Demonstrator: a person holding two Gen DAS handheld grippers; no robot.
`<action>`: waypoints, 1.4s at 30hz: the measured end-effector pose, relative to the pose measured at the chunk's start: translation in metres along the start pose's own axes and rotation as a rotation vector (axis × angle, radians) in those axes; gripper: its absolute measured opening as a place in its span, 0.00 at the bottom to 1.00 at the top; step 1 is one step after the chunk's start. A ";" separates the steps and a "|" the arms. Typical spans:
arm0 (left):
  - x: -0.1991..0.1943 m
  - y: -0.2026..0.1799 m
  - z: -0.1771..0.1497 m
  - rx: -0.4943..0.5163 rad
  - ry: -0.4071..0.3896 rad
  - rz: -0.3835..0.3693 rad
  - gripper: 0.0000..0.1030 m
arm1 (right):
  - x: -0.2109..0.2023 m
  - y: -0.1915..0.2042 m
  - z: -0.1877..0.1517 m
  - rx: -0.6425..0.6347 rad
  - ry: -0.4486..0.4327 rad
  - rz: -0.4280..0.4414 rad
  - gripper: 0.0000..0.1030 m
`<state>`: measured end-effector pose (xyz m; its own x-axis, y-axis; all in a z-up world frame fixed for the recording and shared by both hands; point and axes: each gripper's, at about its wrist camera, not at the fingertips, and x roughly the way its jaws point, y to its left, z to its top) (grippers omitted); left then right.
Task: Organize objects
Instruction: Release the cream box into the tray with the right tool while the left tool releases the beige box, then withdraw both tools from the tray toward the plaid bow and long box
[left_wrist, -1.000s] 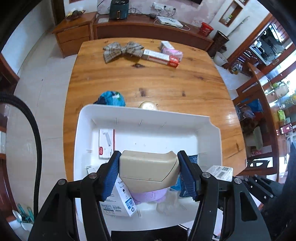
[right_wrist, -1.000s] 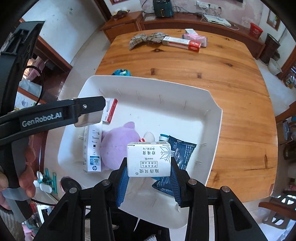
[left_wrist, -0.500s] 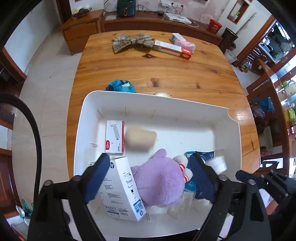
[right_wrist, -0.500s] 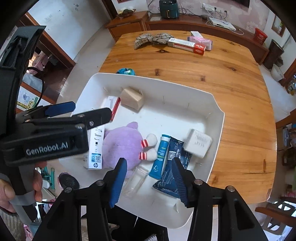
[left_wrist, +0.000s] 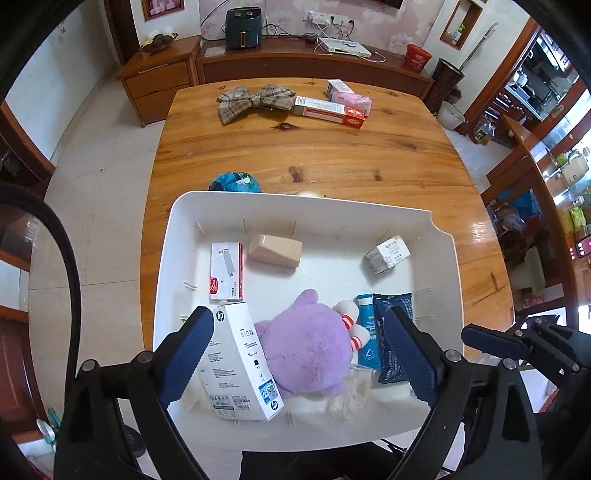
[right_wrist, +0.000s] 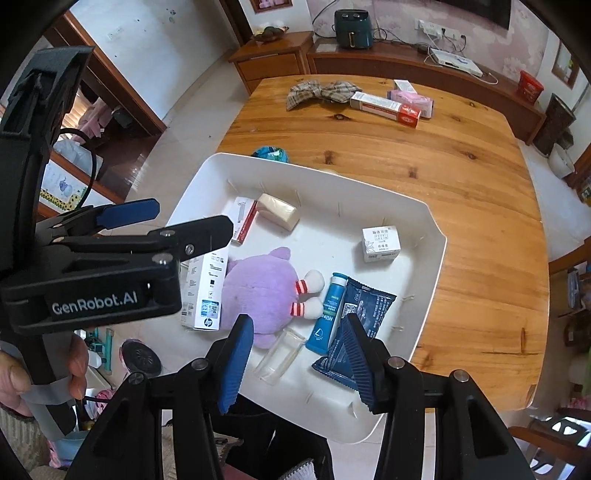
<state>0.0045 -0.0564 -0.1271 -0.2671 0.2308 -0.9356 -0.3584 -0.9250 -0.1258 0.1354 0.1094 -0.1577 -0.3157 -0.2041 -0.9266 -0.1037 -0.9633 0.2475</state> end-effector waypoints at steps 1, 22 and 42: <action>-0.002 0.000 0.000 0.000 -0.004 -0.001 0.92 | -0.002 0.001 0.000 -0.005 -0.004 0.001 0.50; -0.074 0.004 0.009 -0.058 -0.146 -0.028 0.92 | -0.025 0.002 0.027 -0.048 -0.067 0.098 0.50; -0.102 0.011 0.082 0.043 -0.204 -0.102 0.96 | -0.048 -0.021 0.094 0.038 -0.138 0.017 0.50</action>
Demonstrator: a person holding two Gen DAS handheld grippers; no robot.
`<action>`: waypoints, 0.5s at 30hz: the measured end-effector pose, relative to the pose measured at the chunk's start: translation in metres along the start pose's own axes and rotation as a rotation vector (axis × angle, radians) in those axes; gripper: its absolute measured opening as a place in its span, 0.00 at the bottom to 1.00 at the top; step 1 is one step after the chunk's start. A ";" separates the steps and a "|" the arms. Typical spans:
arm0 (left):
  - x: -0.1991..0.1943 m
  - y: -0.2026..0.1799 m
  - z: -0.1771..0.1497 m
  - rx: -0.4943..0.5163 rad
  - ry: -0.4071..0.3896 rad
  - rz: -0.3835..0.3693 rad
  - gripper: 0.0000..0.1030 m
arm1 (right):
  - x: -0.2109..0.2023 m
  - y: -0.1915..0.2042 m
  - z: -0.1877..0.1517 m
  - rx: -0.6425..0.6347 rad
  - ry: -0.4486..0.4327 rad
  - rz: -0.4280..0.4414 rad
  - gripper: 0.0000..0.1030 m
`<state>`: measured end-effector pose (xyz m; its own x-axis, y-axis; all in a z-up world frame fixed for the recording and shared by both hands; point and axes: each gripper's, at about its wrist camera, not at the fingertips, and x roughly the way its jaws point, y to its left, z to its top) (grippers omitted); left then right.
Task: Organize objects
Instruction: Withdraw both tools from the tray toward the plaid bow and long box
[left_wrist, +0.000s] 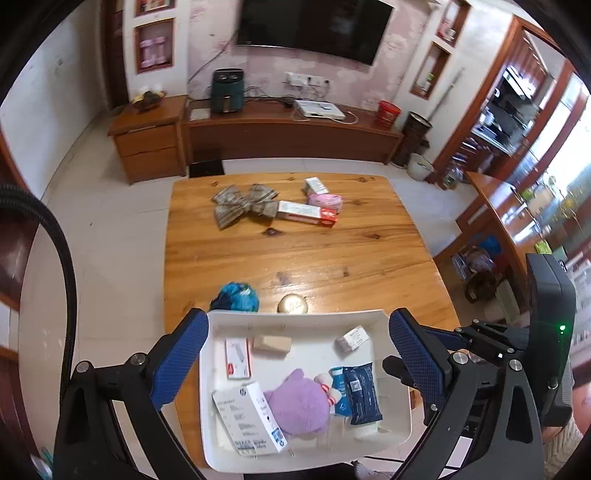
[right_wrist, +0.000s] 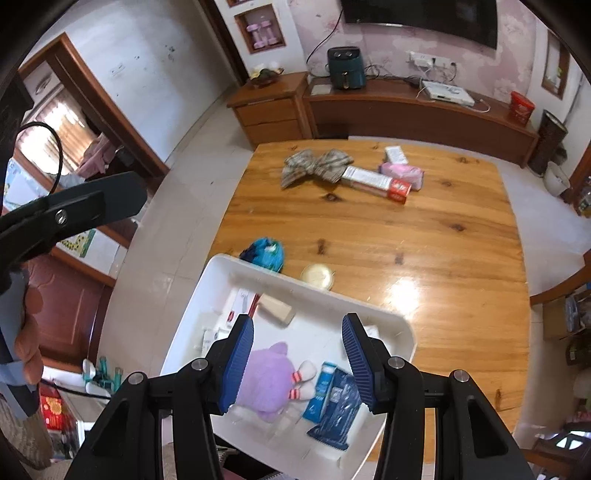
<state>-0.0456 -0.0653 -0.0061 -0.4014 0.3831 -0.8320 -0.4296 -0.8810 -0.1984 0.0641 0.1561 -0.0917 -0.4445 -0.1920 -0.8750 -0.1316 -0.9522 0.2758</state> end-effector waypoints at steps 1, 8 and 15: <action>0.002 -0.002 0.006 0.015 0.003 -0.008 0.96 | -0.003 -0.002 0.004 0.003 -0.009 -0.004 0.50; 0.006 -0.014 0.050 0.093 -0.009 -0.042 0.96 | -0.022 -0.020 0.048 -0.007 -0.058 -0.060 0.50; 0.007 -0.019 0.110 0.181 -0.043 -0.069 0.96 | -0.020 -0.035 0.117 -0.052 -0.131 -0.147 0.50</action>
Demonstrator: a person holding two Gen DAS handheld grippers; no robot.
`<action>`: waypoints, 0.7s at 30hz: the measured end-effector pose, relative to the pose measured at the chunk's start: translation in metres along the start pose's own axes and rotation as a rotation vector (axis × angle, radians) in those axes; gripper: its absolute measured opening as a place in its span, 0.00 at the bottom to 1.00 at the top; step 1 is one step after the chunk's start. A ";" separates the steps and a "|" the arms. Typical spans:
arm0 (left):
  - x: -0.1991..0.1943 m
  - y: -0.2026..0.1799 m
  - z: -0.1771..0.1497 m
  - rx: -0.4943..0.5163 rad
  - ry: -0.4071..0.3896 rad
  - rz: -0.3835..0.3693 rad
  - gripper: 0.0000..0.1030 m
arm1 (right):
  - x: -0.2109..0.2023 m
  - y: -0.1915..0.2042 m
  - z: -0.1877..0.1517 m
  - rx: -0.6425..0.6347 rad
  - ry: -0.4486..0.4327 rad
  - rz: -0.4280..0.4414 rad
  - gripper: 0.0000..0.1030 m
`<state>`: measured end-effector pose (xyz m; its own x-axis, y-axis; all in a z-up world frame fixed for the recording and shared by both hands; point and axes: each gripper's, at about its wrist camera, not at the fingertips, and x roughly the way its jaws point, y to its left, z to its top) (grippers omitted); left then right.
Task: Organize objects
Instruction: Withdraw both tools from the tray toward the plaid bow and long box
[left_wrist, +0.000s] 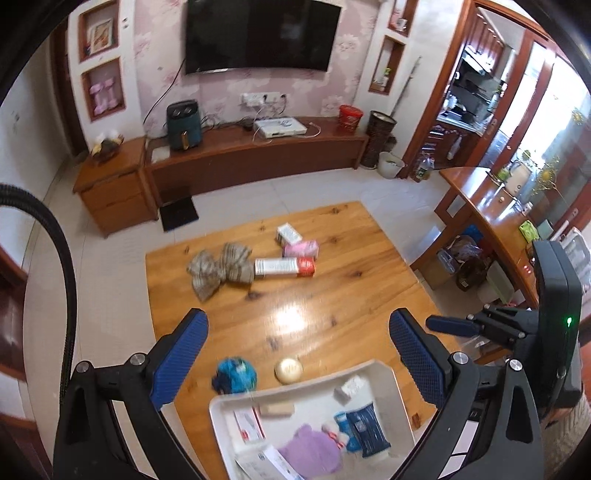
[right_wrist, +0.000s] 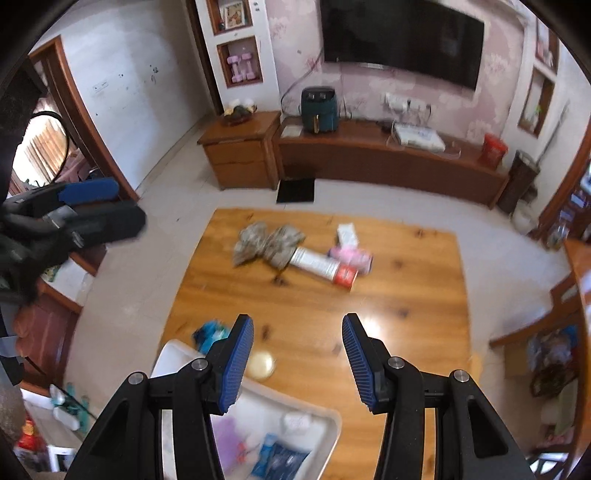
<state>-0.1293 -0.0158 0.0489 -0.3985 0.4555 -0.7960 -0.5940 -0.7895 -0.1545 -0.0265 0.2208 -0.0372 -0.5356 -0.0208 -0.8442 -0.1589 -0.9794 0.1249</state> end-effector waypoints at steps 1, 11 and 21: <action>0.003 0.001 0.006 0.008 0.001 0.000 0.96 | 0.005 -0.002 0.008 -0.015 -0.009 -0.005 0.50; 0.103 0.054 0.051 0.060 0.106 0.028 0.97 | 0.135 -0.028 0.061 -0.145 0.029 0.048 0.50; 0.253 0.114 0.022 0.237 0.298 0.083 0.97 | 0.274 -0.011 0.031 -0.370 0.167 0.034 0.49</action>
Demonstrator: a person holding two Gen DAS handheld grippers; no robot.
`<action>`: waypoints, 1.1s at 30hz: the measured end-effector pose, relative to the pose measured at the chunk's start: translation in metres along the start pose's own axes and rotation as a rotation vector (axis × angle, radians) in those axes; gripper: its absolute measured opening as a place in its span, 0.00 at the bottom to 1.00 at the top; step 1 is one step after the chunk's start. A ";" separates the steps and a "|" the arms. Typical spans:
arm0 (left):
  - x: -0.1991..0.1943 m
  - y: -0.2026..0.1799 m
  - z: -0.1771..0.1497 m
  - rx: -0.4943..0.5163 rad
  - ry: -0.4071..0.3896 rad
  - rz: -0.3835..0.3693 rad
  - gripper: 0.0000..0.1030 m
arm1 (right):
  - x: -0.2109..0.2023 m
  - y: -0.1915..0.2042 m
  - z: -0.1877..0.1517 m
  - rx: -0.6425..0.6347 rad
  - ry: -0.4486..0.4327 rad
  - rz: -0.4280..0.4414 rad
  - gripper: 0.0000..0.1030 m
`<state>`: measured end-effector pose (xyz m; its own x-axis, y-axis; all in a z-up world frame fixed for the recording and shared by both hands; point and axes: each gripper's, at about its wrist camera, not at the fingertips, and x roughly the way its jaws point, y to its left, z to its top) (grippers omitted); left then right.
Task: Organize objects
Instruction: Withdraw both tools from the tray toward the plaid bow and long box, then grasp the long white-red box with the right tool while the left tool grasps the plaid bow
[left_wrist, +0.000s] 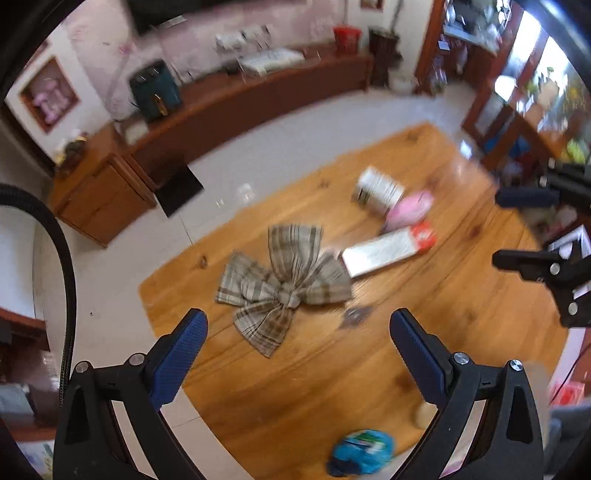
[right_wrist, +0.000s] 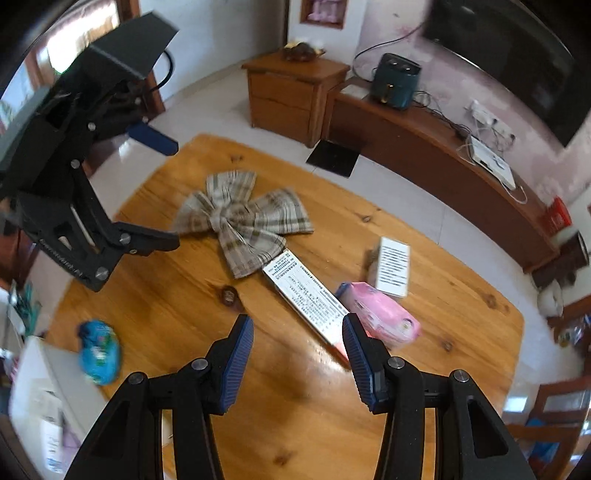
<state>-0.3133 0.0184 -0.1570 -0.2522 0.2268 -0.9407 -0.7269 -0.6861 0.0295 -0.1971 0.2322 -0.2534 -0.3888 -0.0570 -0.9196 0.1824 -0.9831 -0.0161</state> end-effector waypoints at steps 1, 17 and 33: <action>0.015 0.001 -0.001 0.029 0.024 0.008 0.97 | 0.007 0.001 0.000 -0.004 0.003 -0.001 0.49; 0.104 -0.009 -0.008 0.247 0.076 0.098 0.97 | 0.078 -0.008 0.015 -0.101 0.029 0.006 0.51; 0.114 0.001 -0.013 0.136 0.082 -0.012 0.76 | 0.087 -0.006 0.002 -0.081 0.156 0.063 0.34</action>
<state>-0.3347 0.0344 -0.2684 -0.1942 0.1729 -0.9656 -0.8107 -0.5826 0.0587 -0.2339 0.2332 -0.3329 -0.2306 -0.0845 -0.9694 0.2769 -0.9607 0.0178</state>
